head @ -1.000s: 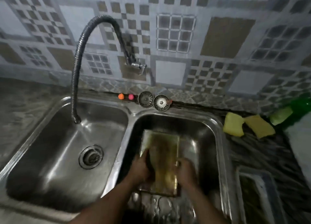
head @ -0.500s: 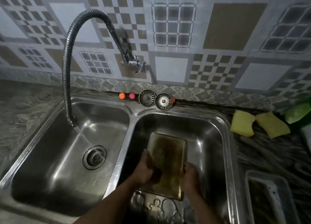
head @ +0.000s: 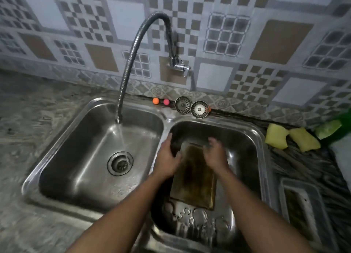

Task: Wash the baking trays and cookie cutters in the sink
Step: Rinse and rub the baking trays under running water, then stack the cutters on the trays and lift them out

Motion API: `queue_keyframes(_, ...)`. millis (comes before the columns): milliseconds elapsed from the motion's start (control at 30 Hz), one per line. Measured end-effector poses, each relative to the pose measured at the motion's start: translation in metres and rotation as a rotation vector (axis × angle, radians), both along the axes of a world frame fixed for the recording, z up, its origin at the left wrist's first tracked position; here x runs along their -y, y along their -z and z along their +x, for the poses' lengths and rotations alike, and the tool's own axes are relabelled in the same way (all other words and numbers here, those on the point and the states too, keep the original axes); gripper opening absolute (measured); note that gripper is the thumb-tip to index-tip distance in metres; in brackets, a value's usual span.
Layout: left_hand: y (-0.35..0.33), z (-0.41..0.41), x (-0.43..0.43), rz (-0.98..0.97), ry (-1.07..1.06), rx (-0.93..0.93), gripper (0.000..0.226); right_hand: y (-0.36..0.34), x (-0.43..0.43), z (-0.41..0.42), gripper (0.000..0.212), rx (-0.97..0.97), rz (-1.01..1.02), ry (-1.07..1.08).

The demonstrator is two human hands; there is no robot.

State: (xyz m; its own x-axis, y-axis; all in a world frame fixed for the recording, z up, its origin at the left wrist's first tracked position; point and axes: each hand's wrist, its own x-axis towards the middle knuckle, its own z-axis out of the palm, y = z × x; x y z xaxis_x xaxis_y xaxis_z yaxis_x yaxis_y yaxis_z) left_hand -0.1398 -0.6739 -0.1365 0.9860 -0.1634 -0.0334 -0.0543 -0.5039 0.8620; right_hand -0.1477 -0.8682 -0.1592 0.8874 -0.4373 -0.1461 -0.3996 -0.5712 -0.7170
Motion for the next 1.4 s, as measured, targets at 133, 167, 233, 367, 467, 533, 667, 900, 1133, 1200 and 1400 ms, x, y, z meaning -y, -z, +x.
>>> queue_keyframes(133,-0.057,-0.002,-0.035,-0.041,-0.089,0.228,0.053,-0.072,-0.033,0.044,0.039,0.184,-0.007,-0.04)
queue_keyframes(167,-0.071,-0.006,-0.044,-0.028,-0.117,0.349,0.047,-0.083,-0.04,0.056,0.036,0.215,-0.004,-0.05)
queue_keyframes(233,-0.092,-0.007,-0.065,0.022,-0.186,0.571,0.038,-0.116,-0.056,0.069,0.026,0.295,-0.006,-0.047)
queue_keyframes(367,-0.122,0.011,-0.105,0.009,-0.384,0.651,0.038,-0.174,-0.073,0.094,0.035,0.457,-0.126,-0.056)
queue_keyframes(467,-0.12,0.034,-0.127,-0.012,-0.367,0.498,0.047,-0.191,-0.078,0.104,0.038,0.425,-0.225,-0.103)
queue_keyframes(533,-0.117,0.043,-0.139,-0.018,-0.285,0.45,0.042,-0.193,-0.083,0.11,0.029,0.401,-0.286,-0.1)
queue_keyframes(667,-0.121,0.049,-0.151,-0.052,-0.207,0.465,0.033,-0.197,-0.087,0.122,0.018,0.435,-0.377,-0.079)
queue_keyframes(900,-0.118,0.059,-0.165,-0.036,-0.113,0.443,0.032,-0.217,-0.093,0.141,0.021,0.457,-0.286,0.039)
queue_keyframes(1133,-0.118,0.069,-0.167,-0.063,-0.099,0.41,0.027,-0.228,-0.069,0.2,0.01,0.405,-0.054,0.285)
queue_keyframes(1200,-0.118,0.071,-0.167,-0.077,-0.115,0.398,0.027,-0.227,-0.064,0.214,0.009,0.376,-0.018,0.301)
queue_keyframes(1400,-0.116,0.073,-0.166,-0.111,-0.179,0.417,0.036,-0.218,-0.082,0.187,0.032,0.419,-0.018,0.272)
